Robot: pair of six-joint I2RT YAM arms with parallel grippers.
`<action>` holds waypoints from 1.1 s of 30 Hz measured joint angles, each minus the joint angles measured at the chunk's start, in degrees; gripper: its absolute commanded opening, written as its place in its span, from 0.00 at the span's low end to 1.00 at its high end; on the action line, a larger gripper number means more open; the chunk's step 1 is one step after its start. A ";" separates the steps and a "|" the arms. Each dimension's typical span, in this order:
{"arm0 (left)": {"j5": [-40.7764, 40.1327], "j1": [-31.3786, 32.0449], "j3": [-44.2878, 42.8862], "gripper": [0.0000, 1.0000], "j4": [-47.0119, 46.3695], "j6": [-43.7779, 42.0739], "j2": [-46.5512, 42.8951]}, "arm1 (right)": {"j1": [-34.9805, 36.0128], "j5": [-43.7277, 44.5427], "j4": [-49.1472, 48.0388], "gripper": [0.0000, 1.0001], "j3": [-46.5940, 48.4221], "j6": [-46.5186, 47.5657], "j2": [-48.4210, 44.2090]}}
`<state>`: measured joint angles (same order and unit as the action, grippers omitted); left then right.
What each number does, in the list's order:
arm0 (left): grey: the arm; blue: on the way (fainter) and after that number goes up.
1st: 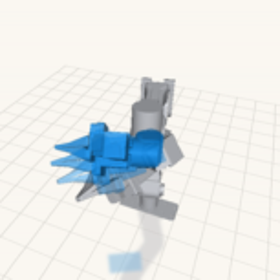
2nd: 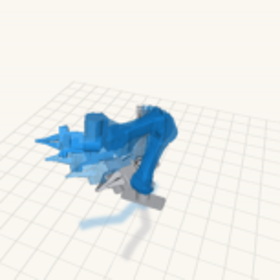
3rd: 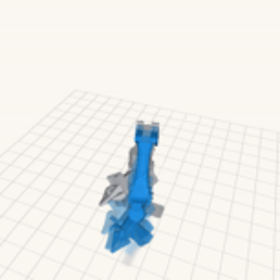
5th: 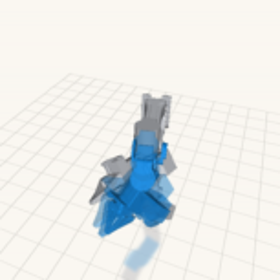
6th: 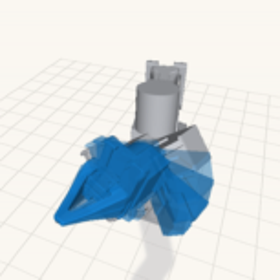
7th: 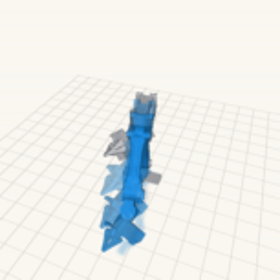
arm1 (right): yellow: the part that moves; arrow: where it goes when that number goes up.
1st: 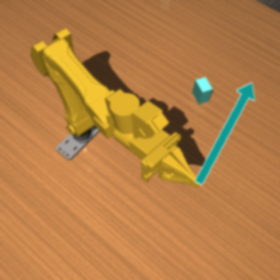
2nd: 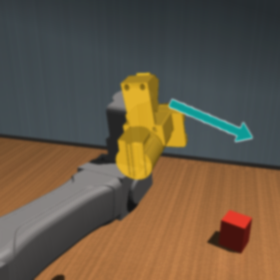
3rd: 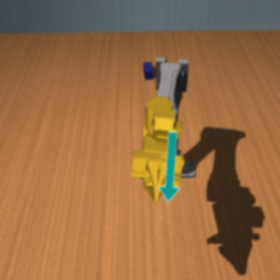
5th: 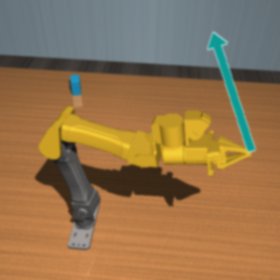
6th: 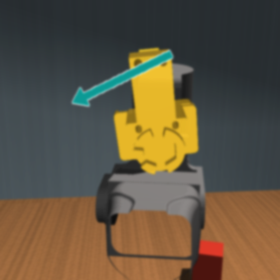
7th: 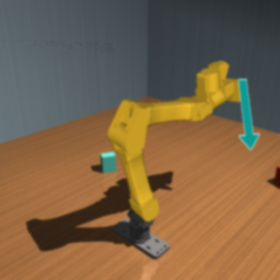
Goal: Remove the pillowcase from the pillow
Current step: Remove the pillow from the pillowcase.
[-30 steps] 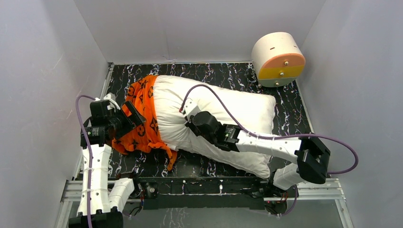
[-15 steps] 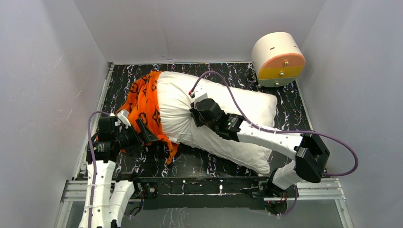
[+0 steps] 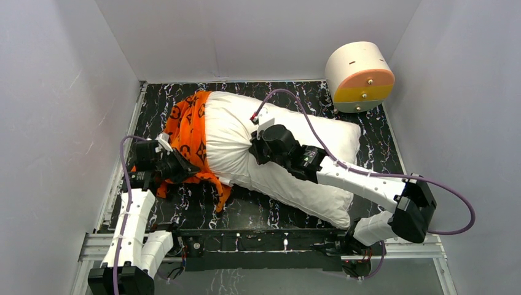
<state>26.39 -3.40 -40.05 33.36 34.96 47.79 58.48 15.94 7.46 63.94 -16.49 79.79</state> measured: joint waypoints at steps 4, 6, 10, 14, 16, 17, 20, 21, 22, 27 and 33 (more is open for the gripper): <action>-2.40 0.28 -0.09 0.00 0.11 -0.96 -0.83 | -0.13 0.11 0.48 0.00 -0.57 0.24 -0.94; -4.35 0.37 -0.66 0.00 1.33 -1.68 -1.55 | -0.13 0.00 0.13 0.00 -2.12 0.92 -2.56; -11.02 0.70 -4.74 0.00 5.38 -3.82 -2.93 | -0.20 0.17 -0.15 0.00 -5.53 4.44 -7.72; -15.34 0.70 -7.85 0.22 6.38 -6.19 -5.60 | -0.55 -1.27 -0.02 0.00 -8.70 11.30 -13.16; -14.47 0.68 -8.68 0.59 6.27 -7.89 -5.86 | -0.70 -2.40 0.42 0.00 -9.70 15.34 -15.10; -13.46 0.63 -9.11 0.67 5.92 -8.87 -5.60 | -0.76 -3.04 0.81 0.00 -9.92 17.44 -15.87; -10.23 0.46 -11.37 0.87 4.96 -10.10 -3.65 | -0.76 -4.96 3.10 0.00 -10.14 22.97 -16.83; -9.84 0.46 -11.93 0.95 4.50 -10.32 -3.10 | -0.76 -5.55 3.65 0.00 -10.14 24.35 -16.83; -9.77 0.46 -12.59 0.98 4.17 -10.54 -2.73 | -0.76 -6.10 4.20 0.00 -10.14 25.70 -16.81; -14.23 0.46 -16.94 0.98 3.87 -11.43 -3.80 | -0.76 -8.50 5.79 0.00 -10.14 29.46 -16.68; -12.09 0.35 -18.40 0.98 2.36 -12.41 0.66 | -0.79 -11.32 5.84 0.00 -10.84 30.67 -16.79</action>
<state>14.31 -3.05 -58.46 35.73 22.55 48.45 57.69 4.62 13.30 53.10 14.17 63.00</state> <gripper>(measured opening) 0.982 0.024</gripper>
